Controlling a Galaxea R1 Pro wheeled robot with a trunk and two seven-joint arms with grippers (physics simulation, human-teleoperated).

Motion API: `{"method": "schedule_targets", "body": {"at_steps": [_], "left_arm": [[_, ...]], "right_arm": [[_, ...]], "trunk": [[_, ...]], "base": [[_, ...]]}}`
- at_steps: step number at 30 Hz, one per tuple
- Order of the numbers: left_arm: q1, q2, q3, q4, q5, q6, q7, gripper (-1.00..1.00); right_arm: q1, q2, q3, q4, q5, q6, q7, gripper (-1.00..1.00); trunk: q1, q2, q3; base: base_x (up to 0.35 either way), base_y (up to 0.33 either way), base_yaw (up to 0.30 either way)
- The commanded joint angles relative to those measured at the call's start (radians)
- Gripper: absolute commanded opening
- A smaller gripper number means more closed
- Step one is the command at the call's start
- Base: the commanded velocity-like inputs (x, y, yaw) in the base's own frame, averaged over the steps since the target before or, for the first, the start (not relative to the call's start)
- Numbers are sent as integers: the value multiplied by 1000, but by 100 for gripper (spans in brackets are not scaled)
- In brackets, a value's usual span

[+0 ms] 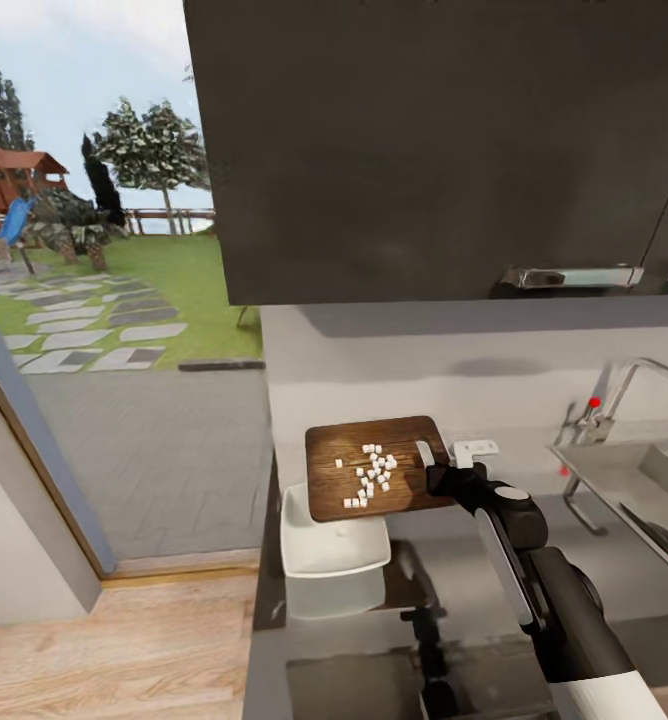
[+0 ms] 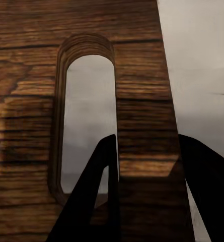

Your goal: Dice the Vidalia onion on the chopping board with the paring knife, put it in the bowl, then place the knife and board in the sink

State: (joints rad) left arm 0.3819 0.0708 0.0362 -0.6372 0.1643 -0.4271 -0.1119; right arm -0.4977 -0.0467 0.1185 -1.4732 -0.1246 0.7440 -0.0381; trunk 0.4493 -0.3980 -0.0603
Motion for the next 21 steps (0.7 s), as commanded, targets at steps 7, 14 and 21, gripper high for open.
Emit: {"method": "schedule_targets", "body": {"at_steps": [7, 14, 21], "left_arm": [[0, 0, 2, -2, 11, 0, -11, 100], [0, 0, 2, -3, 11, 1, -10, 100], [0, 0, 2, -4, 11, 0, -10, 100]], "right_arm": [[-1, -1, 1, -1, -4, 5, -5, -100], [-1, 1, 1, -1, -4, 5, -5, -100], [-1, 1, 1, 0, -3, 5, -5, -100]], "trunk": [[1, -2, 9], [1, -2, 16], [1, -2, 17]], "base": [[0, 18, 0], [0, 110, 0], [0, 57, 0]]}}
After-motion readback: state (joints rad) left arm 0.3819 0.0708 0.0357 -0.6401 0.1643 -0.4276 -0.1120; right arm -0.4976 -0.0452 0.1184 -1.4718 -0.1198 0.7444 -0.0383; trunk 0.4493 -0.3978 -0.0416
